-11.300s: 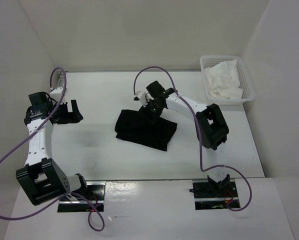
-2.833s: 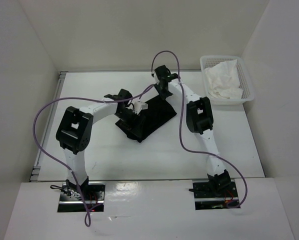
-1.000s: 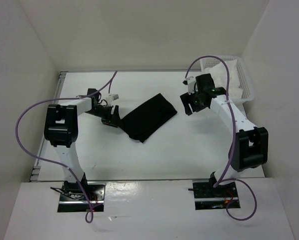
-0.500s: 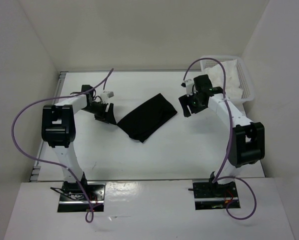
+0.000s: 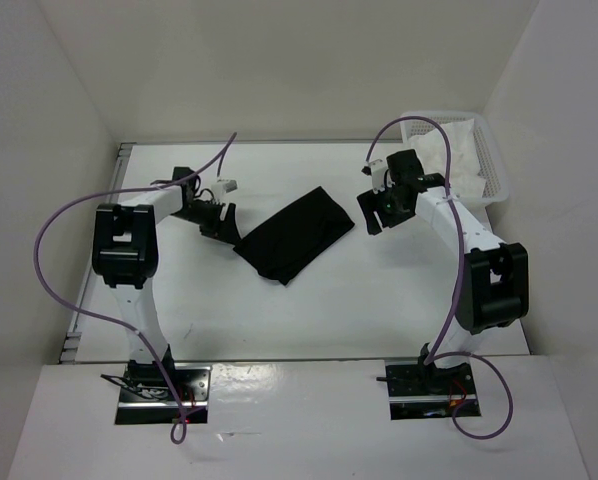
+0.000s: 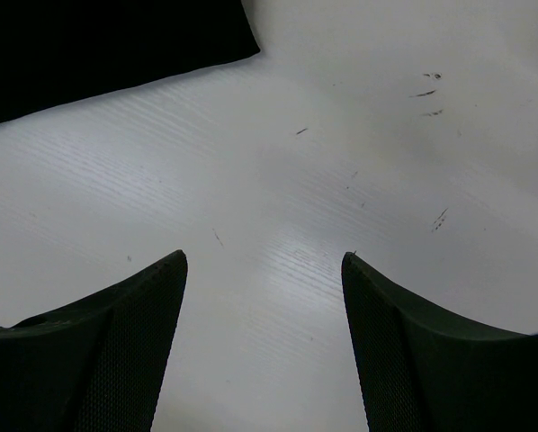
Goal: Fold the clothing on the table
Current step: Fold the skirt
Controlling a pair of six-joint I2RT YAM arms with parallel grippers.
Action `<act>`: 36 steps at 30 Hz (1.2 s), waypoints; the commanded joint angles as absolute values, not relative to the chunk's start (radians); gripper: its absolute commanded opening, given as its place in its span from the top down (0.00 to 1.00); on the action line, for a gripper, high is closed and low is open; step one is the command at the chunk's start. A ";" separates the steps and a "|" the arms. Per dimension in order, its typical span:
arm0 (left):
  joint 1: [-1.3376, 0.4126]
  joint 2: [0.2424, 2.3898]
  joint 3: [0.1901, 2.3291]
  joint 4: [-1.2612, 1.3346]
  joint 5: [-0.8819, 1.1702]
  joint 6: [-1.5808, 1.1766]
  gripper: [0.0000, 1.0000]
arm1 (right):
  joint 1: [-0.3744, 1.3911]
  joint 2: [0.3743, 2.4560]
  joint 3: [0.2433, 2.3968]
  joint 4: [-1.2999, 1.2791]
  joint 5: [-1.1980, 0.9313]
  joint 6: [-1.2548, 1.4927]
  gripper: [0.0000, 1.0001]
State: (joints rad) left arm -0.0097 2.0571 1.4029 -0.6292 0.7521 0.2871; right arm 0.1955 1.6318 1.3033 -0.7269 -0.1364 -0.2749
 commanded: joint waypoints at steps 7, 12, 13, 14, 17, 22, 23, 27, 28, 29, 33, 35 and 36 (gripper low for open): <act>-0.057 2.123 1.327 -0.689 0.704 0.399 0.32 | 0.189 1.623 1.341 -0.735 -0.141 -0.279 0.26; -0.057 2.123 1.318 -0.707 0.725 0.381 0.51 | 0.189 1.632 1.341 -0.735 -0.141 -0.279 0.26; -0.057 2.123 1.318 -0.707 0.726 0.380 0.54 | 0.189 1.632 1.341 -0.735 -0.141 -0.279 0.26; -0.057 2.123 1.318 -0.707 0.726 0.380 0.57 | 0.189 1.632 1.341 -0.735 -0.150 -0.279 0.26; -0.057 2.123 1.328 -0.707 0.736 0.359 0.74 | 0.189 1.641 1.341 -0.735 -0.150 -0.279 0.26; -0.057 2.132 1.338 -0.698 0.746 0.336 0.97 | 0.189 1.652 1.309 -0.713 -0.150 -0.279 0.26; -0.057 2.132 1.338 -0.689 0.746 0.336 1.00 | 0.189 1.663 1.298 -0.700 -0.150 -0.279 0.26; -0.057 2.132 1.338 -0.689 0.746 0.327 1.00 | 0.163 1.727 1.298 -0.672 -0.219 -0.259 0.24; -0.057 2.132 1.338 -0.689 0.746 0.327 1.00 | 0.147 1.745 1.313 -0.672 -0.273 -0.259 0.21; -0.057 2.132 1.338 -0.689 0.746 0.327 1.00 | 0.137 1.765 1.342 -0.672 -0.303 -0.259 0.19; -0.066 2.123 1.325 -0.689 0.736 0.327 1.00 | 0.084 1.882 1.429 -0.709 -0.442 -0.259 0.17; -0.066 2.112 1.316 -0.678 0.716 0.327 1.00 | 0.071 1.916 1.472 -0.719 -0.494 -0.271 0.17; -0.066 2.103 1.316 -0.669 0.703 0.327 1.00 | 0.071 1.931 1.483 -0.719 -0.503 -0.272 0.17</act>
